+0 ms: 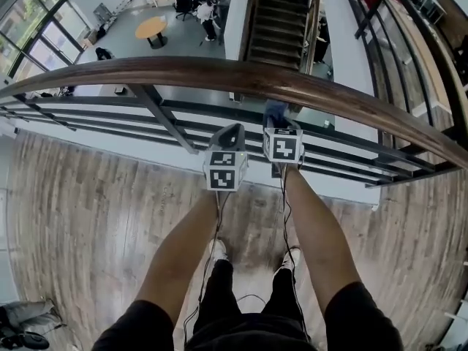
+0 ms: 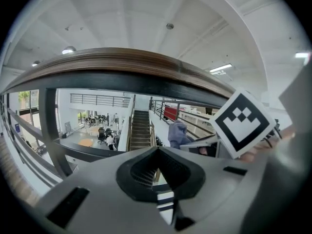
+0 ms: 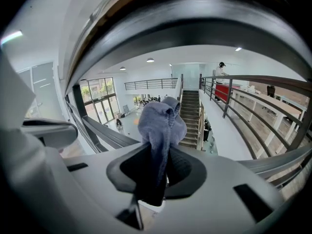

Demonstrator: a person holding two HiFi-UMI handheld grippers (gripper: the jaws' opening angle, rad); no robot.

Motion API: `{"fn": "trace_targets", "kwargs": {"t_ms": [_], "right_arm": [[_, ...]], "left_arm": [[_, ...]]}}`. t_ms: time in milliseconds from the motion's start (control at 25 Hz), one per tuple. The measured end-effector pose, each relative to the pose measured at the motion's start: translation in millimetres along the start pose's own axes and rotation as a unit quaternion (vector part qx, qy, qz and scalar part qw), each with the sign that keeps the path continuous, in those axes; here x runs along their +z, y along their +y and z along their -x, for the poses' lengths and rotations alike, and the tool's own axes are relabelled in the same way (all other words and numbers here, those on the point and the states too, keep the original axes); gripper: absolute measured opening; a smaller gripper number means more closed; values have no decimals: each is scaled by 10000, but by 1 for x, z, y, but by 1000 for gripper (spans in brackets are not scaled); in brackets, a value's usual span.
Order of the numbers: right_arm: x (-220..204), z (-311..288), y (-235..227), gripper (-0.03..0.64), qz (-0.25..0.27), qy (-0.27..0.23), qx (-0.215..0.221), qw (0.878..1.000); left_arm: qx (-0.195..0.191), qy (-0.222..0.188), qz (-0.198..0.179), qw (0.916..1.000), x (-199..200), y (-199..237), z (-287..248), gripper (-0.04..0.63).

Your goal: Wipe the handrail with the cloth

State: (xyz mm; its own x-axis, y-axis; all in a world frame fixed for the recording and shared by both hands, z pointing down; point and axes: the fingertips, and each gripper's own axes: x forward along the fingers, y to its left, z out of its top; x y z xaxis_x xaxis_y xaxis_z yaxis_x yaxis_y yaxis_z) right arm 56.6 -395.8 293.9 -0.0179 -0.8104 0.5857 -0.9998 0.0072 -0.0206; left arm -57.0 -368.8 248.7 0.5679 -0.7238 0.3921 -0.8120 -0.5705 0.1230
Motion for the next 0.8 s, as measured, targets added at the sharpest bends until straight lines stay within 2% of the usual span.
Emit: {"fn": "trace_targets", "kwargs": {"t_ms": [320,800], "right_arm": [[-27,39,-116,80,70,77,-242,9997],[-56,89,-262,80,-262,89,-581,9979]], "left_arm": [[-270,140,129,9995,-1,-104,-25,3],[-811,264,-180,9962,5,-245,-81,3]]}}
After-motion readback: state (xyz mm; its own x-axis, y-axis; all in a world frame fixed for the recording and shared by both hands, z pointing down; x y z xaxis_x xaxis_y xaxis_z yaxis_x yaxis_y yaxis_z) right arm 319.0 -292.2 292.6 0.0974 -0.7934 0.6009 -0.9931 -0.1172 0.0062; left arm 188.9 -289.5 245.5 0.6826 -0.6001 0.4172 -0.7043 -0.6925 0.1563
